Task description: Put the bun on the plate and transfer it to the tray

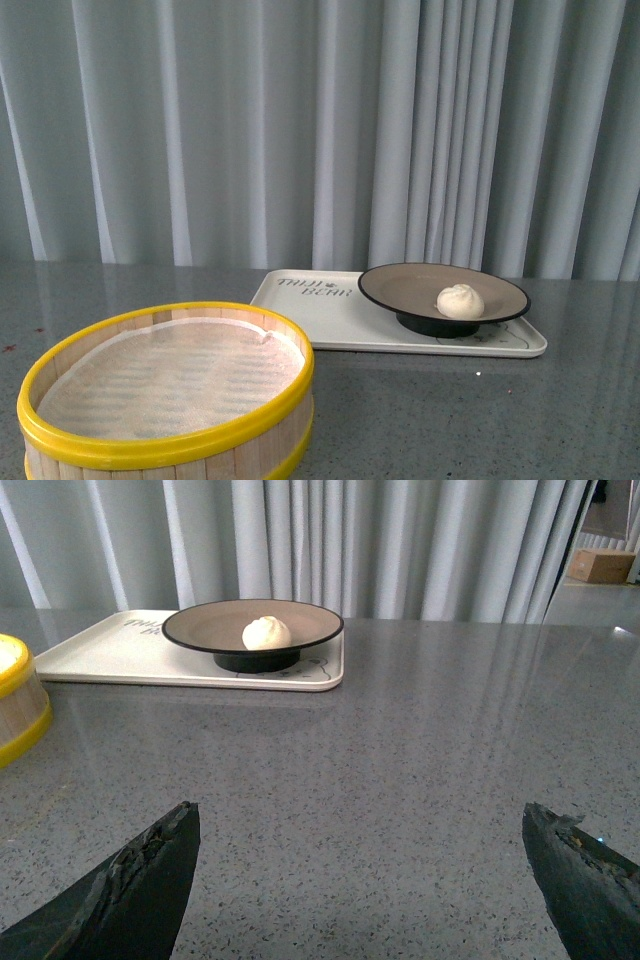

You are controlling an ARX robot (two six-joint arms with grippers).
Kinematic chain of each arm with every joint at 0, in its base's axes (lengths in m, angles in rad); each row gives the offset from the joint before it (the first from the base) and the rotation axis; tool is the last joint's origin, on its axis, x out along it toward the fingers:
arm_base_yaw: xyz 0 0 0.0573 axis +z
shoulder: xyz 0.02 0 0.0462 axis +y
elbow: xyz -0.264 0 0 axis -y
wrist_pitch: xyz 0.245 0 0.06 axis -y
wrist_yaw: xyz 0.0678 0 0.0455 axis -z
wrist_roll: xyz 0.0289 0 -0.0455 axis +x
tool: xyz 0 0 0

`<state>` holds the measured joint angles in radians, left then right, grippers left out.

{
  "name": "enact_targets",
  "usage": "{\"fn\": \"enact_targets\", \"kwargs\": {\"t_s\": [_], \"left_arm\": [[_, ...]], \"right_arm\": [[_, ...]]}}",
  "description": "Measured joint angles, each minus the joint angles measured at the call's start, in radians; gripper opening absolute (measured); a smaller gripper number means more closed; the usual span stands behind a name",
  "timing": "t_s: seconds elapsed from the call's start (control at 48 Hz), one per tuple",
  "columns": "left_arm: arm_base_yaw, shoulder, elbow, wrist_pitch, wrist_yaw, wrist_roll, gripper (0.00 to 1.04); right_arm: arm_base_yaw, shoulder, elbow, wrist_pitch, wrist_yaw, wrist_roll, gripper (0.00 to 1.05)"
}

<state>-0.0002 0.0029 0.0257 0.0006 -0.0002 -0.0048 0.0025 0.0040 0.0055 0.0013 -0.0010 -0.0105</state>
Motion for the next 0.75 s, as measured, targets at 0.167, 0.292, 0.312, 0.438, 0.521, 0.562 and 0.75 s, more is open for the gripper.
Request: {"fn": "enact_targets", "kwargs": {"t_s": [0.167, 0.292, 0.312, 0.438, 0.521, 0.562, 0.75], "left_arm": [[0.000, 0.000, 0.000, 0.000, 0.000, 0.000, 0.98], [0.000, 0.000, 0.000, 0.000, 0.000, 0.000, 0.98], [0.000, 0.000, 0.000, 0.000, 0.000, 0.000, 0.98], [0.000, 0.000, 0.000, 0.000, 0.000, 0.000, 0.98], [0.000, 0.000, 0.000, 0.000, 0.000, 0.000, 0.98], [0.000, 0.000, 0.000, 0.000, 0.000, 0.000, 0.98], [0.000, 0.000, 0.000, 0.000, 0.000, 0.000, 0.98]], "right_arm": [[0.000, 0.000, 0.000, 0.000, 0.000, 0.000, 0.96], [0.000, 0.000, 0.000, 0.000, 0.000, 0.000, 0.96], [0.000, 0.000, 0.000, 0.000, 0.000, 0.000, 0.96], [0.000, 0.000, 0.000, 0.000, 0.000, 0.000, 0.96], [0.000, 0.000, 0.000, 0.000, 0.000, 0.000, 0.96], [0.000, 0.000, 0.000, 0.000, 0.000, 0.000, 0.96], [0.000, 0.000, 0.000, 0.000, 0.000, 0.000, 0.96]]}}
